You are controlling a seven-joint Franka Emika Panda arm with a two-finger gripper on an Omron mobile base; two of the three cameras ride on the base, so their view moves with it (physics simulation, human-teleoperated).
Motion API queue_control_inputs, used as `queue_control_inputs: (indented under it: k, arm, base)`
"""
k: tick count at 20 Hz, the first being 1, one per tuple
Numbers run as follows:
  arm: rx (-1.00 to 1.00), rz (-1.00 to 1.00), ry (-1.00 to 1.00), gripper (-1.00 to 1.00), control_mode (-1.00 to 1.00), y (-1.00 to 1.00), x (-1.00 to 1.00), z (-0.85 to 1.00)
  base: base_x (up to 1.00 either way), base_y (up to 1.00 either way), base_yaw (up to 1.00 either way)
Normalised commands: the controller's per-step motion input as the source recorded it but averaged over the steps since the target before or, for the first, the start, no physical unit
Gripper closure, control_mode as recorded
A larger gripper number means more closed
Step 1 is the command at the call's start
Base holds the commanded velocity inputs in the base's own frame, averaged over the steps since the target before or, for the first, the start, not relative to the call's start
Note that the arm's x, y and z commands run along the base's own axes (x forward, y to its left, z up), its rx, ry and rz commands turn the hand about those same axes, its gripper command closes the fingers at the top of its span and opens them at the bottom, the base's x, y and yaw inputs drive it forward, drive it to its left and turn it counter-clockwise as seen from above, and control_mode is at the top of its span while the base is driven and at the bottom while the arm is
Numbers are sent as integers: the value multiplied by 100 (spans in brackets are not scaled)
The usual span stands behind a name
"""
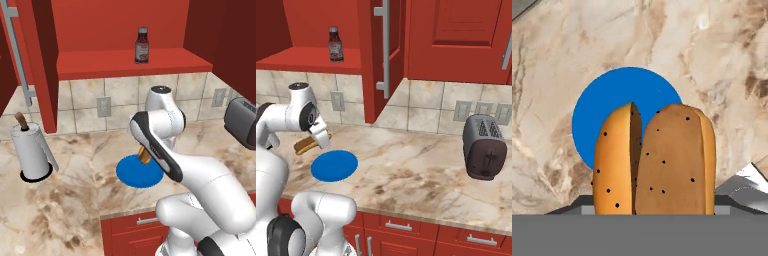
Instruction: Move the hot dog bun to the plate on the dining table and place the condiment next to that plate. Then navigate to the fridge and take the sausage and place it on the plate as well.
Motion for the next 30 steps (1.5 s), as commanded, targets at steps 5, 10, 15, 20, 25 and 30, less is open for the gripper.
queue_control_inputs:
  k: [5, 10, 15, 20, 25, 30]
  arm:
    - [-24, 35, 1, 100, -100, -29, -44, 37]
    - [-2, 31, 0, 100, -100, -79, -66, 1]
    - [0, 13, 0, 100, 100, -34, -18, -1]
    - [0, 0, 0, 100, 100, 0, 0, 0]
    - [0, 0, 0, 100, 100, 0, 0, 0]
    - [0, 0, 0, 100, 100, 0, 0, 0]
  base:
    - [0, 0, 0]
    - [0, 0, 0]
    - [-10, -13, 3]
    - [-80, -66, 2]
    - [-100, -45, 0]
    - [-46, -34, -56]
